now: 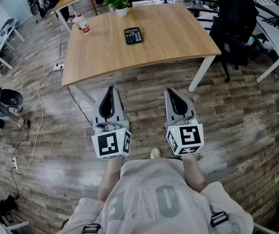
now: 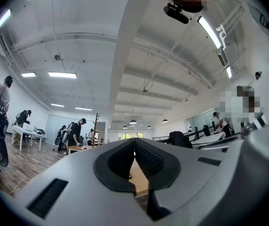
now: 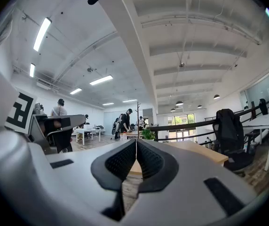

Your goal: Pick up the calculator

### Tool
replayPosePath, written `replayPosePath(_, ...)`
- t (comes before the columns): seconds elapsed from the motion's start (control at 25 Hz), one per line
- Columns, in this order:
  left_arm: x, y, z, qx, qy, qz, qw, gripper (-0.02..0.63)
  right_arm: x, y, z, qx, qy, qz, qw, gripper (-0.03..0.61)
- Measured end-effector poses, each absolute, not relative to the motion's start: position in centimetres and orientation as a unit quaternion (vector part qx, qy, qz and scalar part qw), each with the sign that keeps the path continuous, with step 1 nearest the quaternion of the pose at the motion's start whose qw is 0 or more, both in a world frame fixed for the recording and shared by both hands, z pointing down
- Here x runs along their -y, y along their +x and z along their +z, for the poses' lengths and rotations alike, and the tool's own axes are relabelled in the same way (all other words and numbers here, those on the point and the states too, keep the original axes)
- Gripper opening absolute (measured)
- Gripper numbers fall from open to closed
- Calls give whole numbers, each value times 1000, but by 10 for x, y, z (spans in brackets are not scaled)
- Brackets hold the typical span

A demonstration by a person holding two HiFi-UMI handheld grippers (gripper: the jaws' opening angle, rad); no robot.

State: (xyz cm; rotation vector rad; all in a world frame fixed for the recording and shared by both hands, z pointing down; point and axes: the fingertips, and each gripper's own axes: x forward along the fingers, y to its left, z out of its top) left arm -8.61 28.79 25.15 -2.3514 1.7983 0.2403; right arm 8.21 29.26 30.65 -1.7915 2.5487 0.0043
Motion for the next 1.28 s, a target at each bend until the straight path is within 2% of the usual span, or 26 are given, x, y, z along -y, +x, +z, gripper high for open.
replayPosePath(0.4, -280, -87, 258, -604, -789, 78, 78, 9, -284, 85, 307, -809, -588, 6, 4, 20)
replayPosePath(0.96, -257, -104, 276, -636, -766, 69, 61, 9, -266, 85, 323, -841, -540, -8, 26, 21)
replayPosePath(1.28, -201, -107, 290, -637, -766, 67, 48, 9, -221, 95, 339, -836, -548, -31, 20, 21)
